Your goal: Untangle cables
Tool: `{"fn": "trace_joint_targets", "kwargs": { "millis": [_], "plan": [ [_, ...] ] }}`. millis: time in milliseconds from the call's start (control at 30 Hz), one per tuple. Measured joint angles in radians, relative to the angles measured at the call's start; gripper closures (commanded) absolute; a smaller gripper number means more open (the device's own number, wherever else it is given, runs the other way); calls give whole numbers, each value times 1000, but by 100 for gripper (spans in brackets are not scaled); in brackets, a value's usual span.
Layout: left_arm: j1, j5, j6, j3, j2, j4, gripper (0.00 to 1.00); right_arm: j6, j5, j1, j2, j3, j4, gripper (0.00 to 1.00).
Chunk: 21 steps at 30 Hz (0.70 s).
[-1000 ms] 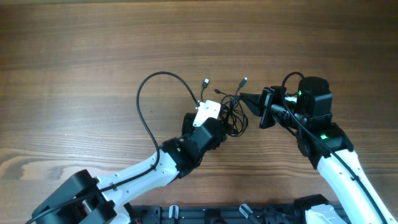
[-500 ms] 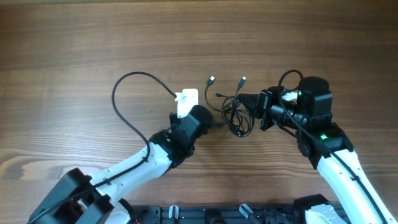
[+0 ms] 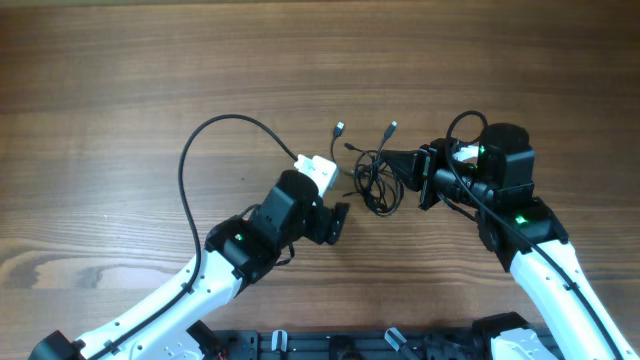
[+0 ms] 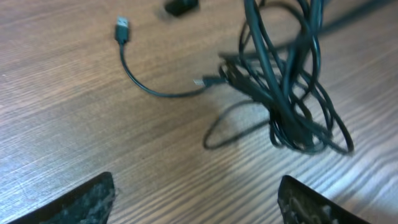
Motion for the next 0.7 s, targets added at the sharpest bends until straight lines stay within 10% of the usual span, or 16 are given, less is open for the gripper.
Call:
{"fn": "trace_joint_targets", "kwargs": {
  "millis": [700],
  "plan": [
    [-50,-222,-62,-3,238,255,0,0,0,0,0,0,0,95]
  ]
}}
